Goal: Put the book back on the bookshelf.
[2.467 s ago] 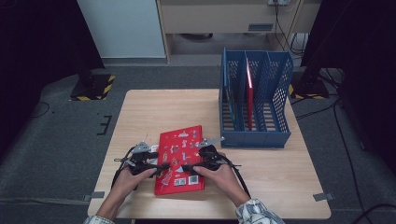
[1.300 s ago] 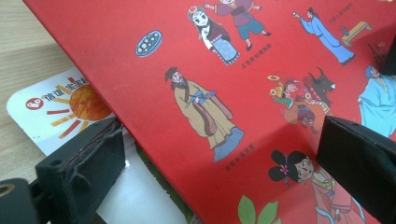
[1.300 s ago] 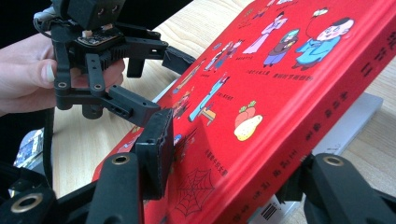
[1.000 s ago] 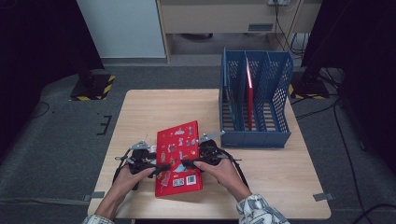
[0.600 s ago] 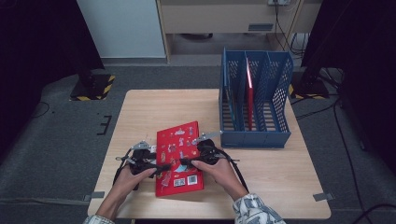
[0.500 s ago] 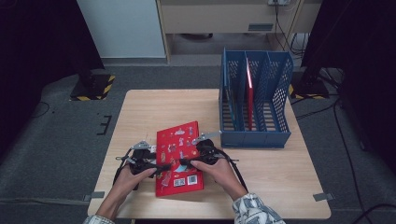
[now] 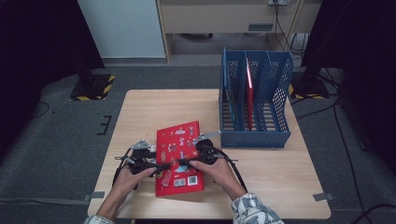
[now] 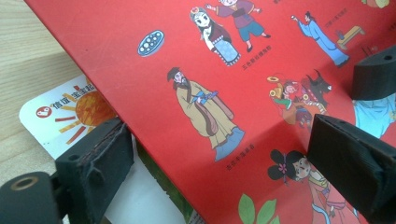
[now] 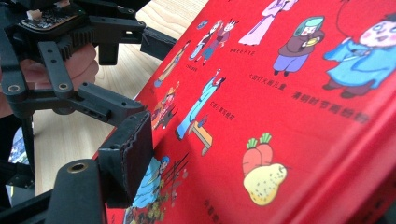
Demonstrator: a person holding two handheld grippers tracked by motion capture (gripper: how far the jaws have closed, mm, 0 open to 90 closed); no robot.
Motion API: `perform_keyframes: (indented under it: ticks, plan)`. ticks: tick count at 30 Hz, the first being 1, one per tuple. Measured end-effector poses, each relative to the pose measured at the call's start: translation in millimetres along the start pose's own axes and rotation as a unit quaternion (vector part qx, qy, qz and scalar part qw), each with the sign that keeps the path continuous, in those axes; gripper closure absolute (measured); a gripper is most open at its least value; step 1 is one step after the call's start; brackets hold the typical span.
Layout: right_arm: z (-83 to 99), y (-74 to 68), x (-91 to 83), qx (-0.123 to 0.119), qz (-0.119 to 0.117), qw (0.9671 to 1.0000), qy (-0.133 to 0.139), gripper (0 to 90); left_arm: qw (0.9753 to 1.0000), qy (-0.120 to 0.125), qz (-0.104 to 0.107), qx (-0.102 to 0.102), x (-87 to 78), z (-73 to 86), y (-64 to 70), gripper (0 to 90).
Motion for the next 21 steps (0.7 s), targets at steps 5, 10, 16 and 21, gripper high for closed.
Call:
perform_keyframes:
  ticks: [5,10,16,21]
  plan:
    - [-0.4,-0.4,-0.8,-0.002,-0.001,1.0000,0.002,27.8,0.9999,0.011,-0.002,-0.001,-2.4,-1.2,-0.2,10.8]
    - [-0.9,-0.2,-1.5,-0.002,-0.006,1.0000,0.007,27.9,0.9998,0.020,-0.004,0.006,-5.3,-3.0,0.1,14.6]
    - [-2.9,-1.1,-3.7,-0.001,-0.016,0.9997,0.018,32.0,0.9994,0.031,-0.009,0.012,-9.8,-5.5,2.1,18.6]
    - [-4.0,-3.9,-5.5,0.001,-0.021,0.9995,0.022,34.7,0.9990,0.039,-0.012,0.019,-12.7,-7.8,4.4,20.1]
Point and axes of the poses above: each handheld gripper's, and its own axes: x roughly forward along the jaws, z roughly out of its underside, y roughly to its right, the point moved 3 cm from there along x, roughly forward along the jaws, and after that the axes turned 3 degrees about -z, right-handed, at the moved point
